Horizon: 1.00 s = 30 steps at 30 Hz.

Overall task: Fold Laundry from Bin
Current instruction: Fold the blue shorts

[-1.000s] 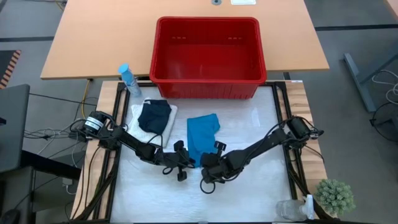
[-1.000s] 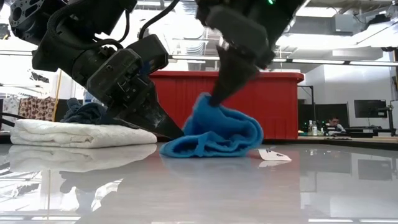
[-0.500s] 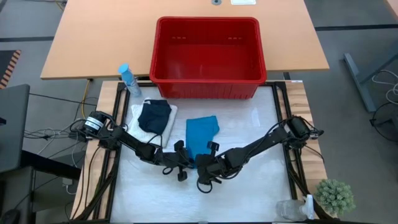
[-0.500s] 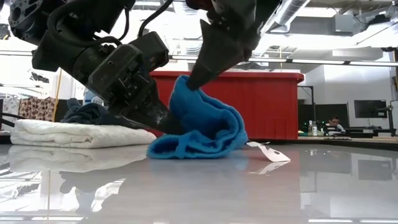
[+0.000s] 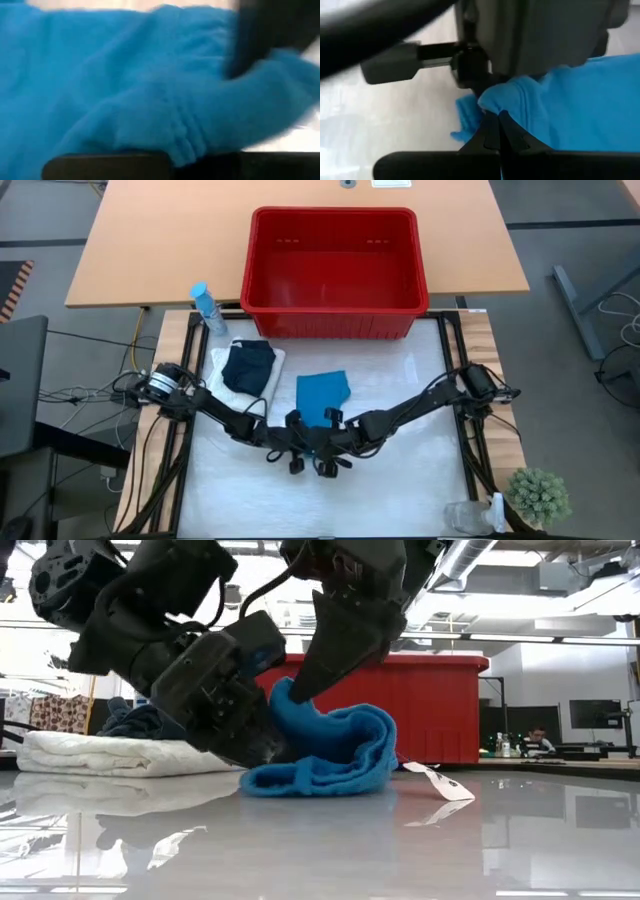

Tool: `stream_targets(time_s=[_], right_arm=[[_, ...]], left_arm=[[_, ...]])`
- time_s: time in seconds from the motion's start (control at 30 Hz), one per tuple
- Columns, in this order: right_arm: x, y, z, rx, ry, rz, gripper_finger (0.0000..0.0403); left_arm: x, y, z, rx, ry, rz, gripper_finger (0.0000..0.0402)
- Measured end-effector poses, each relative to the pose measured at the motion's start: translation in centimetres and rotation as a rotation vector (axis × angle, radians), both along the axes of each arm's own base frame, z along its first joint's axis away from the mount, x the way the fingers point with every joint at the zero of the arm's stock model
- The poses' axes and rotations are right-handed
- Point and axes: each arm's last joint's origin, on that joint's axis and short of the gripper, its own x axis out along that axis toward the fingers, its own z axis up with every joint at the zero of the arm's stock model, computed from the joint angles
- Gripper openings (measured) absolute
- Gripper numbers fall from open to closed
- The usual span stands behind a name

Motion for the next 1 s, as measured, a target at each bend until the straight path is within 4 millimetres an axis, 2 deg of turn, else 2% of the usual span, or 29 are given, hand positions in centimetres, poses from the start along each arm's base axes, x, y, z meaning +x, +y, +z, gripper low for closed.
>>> stream_targets(time_s=[0.13, 0.33, 0.47, 0.6, 0.77, 0.87, 1.0], right_arm=[[-0.1, -0.3, 0.1, -0.053, 0.008, -0.021, 0.0012], [-0.2, -0.4, 0.0, -0.077, 0.028, -0.035, 0.0012], [-0.2, -0.5, 0.1, -0.088, 0.021, -0.061, 0.0012], [-0.2, -0.5, 0.1, -0.088, 0.021, -0.061, 0.0011], [-0.2, -0.5, 0.0, -0.087, 0.023, -0.064, 0.0011], [-0.2, -0.5, 0.1, -0.089, 0.022, -0.063, 0.0011], [-0.4, -0.4, 0.0, -0.097, 0.033, -0.051, 0.0011]], left_arm=[[0.5, -0.1, 0.5, 0.033, 0.027, -0.028, 0.0], [0.6, 0.6, 3.7, 0.09, 0.006, -0.003, 0.0], [0.4, 1.2, 5.1, 0.089, 0.019, 0.005, 0.0], [-0.3, 1.6, 7.2, 0.085, 0.1, -0.041, 0.0], [-2.1, 2.0, 8.5, 0.126, 0.24, -0.084, 0.0], [-2.6, 1.3, 8.8, 0.09, 0.238, -0.098, 0.0], [-2.6, -0.8, 8.0, 0.078, 0.185, -0.145, 0.0]])
